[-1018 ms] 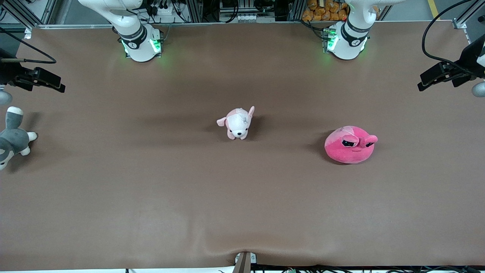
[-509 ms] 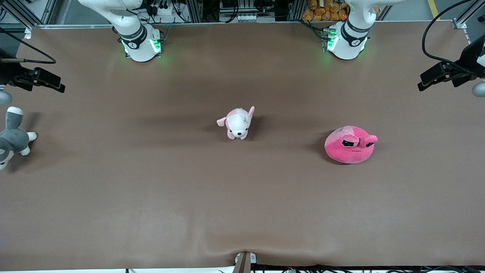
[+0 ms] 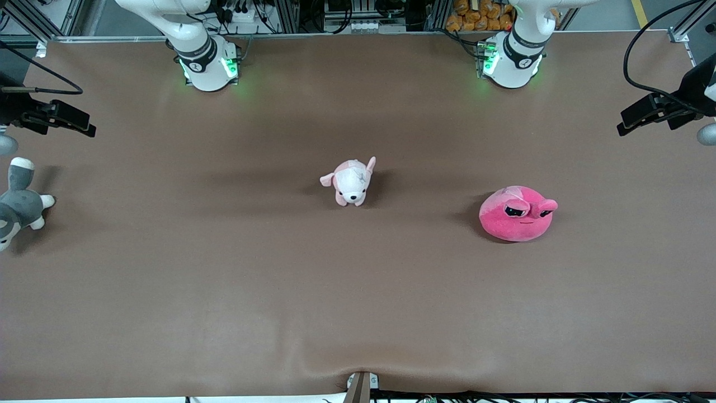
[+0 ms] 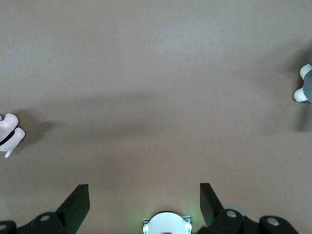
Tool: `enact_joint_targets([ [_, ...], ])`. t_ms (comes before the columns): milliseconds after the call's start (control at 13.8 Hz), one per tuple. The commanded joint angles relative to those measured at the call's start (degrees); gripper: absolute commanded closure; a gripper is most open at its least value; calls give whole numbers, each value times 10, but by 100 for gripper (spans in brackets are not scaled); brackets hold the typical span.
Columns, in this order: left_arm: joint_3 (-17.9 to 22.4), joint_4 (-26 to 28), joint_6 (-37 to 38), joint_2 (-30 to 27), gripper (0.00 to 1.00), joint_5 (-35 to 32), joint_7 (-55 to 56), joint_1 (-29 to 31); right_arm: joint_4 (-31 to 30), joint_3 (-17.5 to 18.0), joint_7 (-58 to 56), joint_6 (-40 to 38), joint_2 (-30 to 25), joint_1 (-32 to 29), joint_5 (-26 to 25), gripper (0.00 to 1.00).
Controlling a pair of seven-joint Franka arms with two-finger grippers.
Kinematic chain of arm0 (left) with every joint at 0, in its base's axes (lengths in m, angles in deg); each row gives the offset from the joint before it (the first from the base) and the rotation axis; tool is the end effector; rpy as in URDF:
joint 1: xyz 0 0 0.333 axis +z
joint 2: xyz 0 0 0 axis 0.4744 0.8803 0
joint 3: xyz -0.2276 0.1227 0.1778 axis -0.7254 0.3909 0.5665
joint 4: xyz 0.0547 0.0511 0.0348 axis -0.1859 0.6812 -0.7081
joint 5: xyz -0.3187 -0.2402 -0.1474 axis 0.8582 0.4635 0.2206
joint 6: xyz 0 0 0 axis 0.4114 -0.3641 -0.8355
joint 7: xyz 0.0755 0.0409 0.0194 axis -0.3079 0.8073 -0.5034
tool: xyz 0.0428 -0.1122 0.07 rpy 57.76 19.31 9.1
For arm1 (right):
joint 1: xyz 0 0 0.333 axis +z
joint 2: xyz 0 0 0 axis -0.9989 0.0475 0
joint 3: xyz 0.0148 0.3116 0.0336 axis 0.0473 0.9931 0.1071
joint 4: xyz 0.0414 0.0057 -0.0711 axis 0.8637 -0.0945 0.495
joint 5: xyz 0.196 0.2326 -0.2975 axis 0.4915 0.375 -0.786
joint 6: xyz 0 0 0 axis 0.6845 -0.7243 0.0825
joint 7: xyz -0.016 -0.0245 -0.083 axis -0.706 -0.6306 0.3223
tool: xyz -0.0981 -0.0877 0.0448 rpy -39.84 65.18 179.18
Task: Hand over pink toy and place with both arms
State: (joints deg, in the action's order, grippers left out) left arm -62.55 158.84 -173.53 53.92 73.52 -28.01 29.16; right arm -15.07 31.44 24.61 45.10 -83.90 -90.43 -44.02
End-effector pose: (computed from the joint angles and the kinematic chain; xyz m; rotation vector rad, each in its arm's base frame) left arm 0.5664 -0.0224 0.6203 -3.1131 -0.1868 0.0544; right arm 0.5607 -0.0114 0.6015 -3.1063 0.1217 0.2337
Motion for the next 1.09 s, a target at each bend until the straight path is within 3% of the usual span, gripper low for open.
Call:
enact_joint_targets([
  [0, 0, -8, 1, 3, 0, -12, 2, 1, -8, 0, 1, 6, -7, 3, -7, 0],
  [1018, -2, -9, 13, 8, 0, -11, -8, 14, -7, 0, 2, 6, -4, 4, -7, 0],
])
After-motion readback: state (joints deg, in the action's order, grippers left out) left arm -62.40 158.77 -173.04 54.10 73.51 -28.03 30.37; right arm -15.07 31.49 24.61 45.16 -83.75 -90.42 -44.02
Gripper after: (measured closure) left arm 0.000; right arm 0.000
